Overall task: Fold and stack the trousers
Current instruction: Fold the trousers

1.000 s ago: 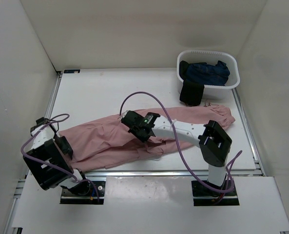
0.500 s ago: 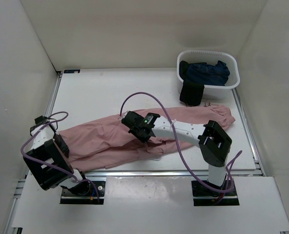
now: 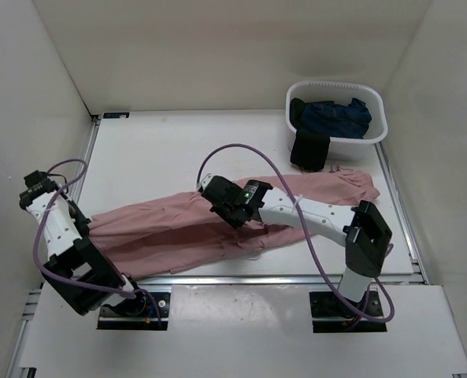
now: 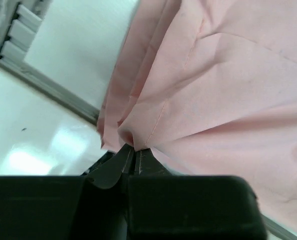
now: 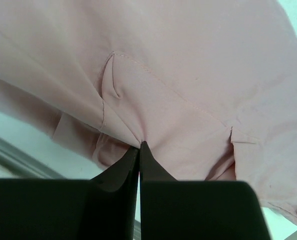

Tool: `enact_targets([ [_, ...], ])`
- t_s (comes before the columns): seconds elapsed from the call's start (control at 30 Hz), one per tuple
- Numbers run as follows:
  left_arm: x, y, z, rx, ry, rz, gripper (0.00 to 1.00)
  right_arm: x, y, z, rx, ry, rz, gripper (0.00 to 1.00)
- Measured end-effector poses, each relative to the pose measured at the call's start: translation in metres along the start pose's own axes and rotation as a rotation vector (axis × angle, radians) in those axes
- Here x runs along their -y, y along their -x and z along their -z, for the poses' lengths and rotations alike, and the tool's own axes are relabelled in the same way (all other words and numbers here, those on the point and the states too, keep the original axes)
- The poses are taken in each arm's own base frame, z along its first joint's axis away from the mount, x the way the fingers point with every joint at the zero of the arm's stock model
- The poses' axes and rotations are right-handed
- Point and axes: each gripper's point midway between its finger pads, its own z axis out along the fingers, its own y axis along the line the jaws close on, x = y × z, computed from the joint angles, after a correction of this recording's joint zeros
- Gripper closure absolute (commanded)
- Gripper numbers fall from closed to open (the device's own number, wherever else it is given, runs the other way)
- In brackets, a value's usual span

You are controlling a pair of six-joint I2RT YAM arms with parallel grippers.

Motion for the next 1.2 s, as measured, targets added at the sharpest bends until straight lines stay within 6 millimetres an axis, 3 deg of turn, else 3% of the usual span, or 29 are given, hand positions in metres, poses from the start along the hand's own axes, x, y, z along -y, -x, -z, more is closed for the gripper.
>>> enact_targets([
  [0.07, -0.002, 0.003, 0.016, 0.022, 0.002, 0.005, 0.86, -0.001, 0.001, 0.009, 0.014, 0.006, 0.010, 1.00],
  [0.17, -0.006, -0.011, 0.023, -0.004, 0.024, 0.004, 0.86, -0.006, -0.006, 0.013, -0.005, 0.029, 0.039, 1.00],
  [0.23, -0.011, -0.029, 0.018, -0.040, 0.053, 0.002, 0.86, -0.012, -0.015, 0.010, -0.030, 0.057, 0.052, 1.00],
  [0.4, -0.022, -0.097, -0.013, -0.231, 0.125, -0.019, 0.86, -0.027, -0.038, -0.005, -0.120, 0.123, 0.076, 1.00],
  [0.5, -0.029, -0.120, -0.023, -0.295, 0.164, -0.030, 0.86, -0.034, -0.052, -0.017, -0.170, 0.146, 0.091, 0.95],
  [0.57, -0.034, -0.128, -0.030, -0.303, 0.196, -0.029, 0.84, -0.035, -0.066, -0.021, -0.205, 0.150, 0.103, 0.77],
  [0.6, -0.037, -0.132, -0.032, -0.310, 0.211, -0.025, 0.82, -0.034, -0.072, -0.023, -0.220, 0.149, 0.108, 0.56],
  [0.63, -0.040, -0.134, -0.035, -0.315, 0.222, -0.020, 0.66, -0.034, -0.077, -0.024, -0.234, 0.148, 0.109, 0.43],
  [0.7, -0.045, -0.137, -0.037, -0.321, 0.244, -0.006, 0.39, -0.033, -0.086, -0.025, -0.259, 0.148, 0.121, 0.30],
  [0.8, -0.051, -0.133, -0.037, -0.318, 0.263, 0.013, 0.24, -0.030, -0.089, -0.020, -0.264, 0.161, 0.112, 0.23],
  [0.87, -0.052, -0.123, -0.031, -0.303, 0.261, 0.026, 0.22, -0.027, -0.084, -0.010, -0.237, 0.173, 0.098, 0.18],
  [0.93, -0.051, -0.095, -0.017, -0.233, 0.244, 0.046, 0.21, -0.022, -0.074, 0.009, -0.180, 0.188, 0.068, 0.15],
  [1.03, -0.042, -0.036, 0.015, -0.059, 0.171, 0.067, 0.22, -0.011, -0.051, 0.037, -0.052, 0.203, -0.009, 0.15],
  [1.1, -0.031, -0.004, 0.032, 0.039, 0.123, 0.053, 0.22, 0.001, -0.038, 0.047, 0.013, 0.208, -0.090, 0.26],
  [1.2, -0.009, 0.007, 0.030, 0.040, 0.058, -0.011, 0.23, 0.028, -0.033, 0.034, 0.035, 0.193, -0.236, 0.39],
])
